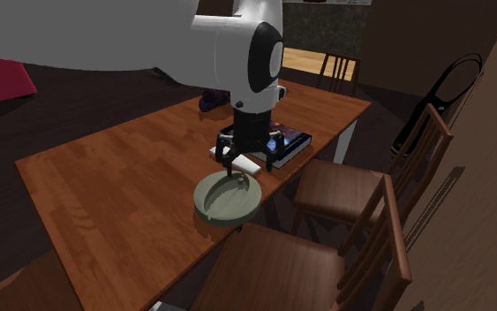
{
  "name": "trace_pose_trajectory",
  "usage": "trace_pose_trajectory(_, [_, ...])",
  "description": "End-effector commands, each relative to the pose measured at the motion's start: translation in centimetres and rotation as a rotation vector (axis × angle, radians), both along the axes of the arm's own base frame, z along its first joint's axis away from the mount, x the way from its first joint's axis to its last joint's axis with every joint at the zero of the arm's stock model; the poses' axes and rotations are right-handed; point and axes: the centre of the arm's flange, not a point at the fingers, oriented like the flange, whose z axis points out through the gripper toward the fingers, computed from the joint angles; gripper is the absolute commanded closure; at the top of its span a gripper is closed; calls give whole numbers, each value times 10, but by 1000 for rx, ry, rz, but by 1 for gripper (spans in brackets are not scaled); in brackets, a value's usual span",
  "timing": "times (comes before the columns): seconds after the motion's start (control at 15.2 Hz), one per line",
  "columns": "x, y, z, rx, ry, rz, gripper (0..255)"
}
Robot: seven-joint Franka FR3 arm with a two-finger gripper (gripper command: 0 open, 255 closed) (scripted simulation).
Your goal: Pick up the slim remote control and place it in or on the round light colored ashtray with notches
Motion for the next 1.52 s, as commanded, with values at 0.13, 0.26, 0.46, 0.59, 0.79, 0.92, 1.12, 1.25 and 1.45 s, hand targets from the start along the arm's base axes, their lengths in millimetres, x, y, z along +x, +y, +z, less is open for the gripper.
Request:
trace_pose_trajectory(0.13, [46, 11, -23, 1, -15, 124, 0])
trace_pose_trajectory(0.26, [69, 19, -33, 2, -22, 185, 0])
trace_pose_trajectory(0.46, [101, 33, -48, 4, -32, 276, 0])
trace_pose_trajectory(0.59, [122, 44, -57, 5, -39, 336, 0])
trace_pose_trajectory(0.79, [152, 63, -72, 7, -50, 427, 0])
trace_pose_trajectory(0.92, [171, 77, -81, 8, -57, 488, 0])
trace_pose_trajectory(1.12, [199, 101, -95, 9, -67, 578, 0])
trace_pose_trajectory(1.25, [211, 113, -102, 10, -73, 623, 0])
trace_pose_trajectory(1.45, [211, 114, -118, 10, -73, 623, 0])
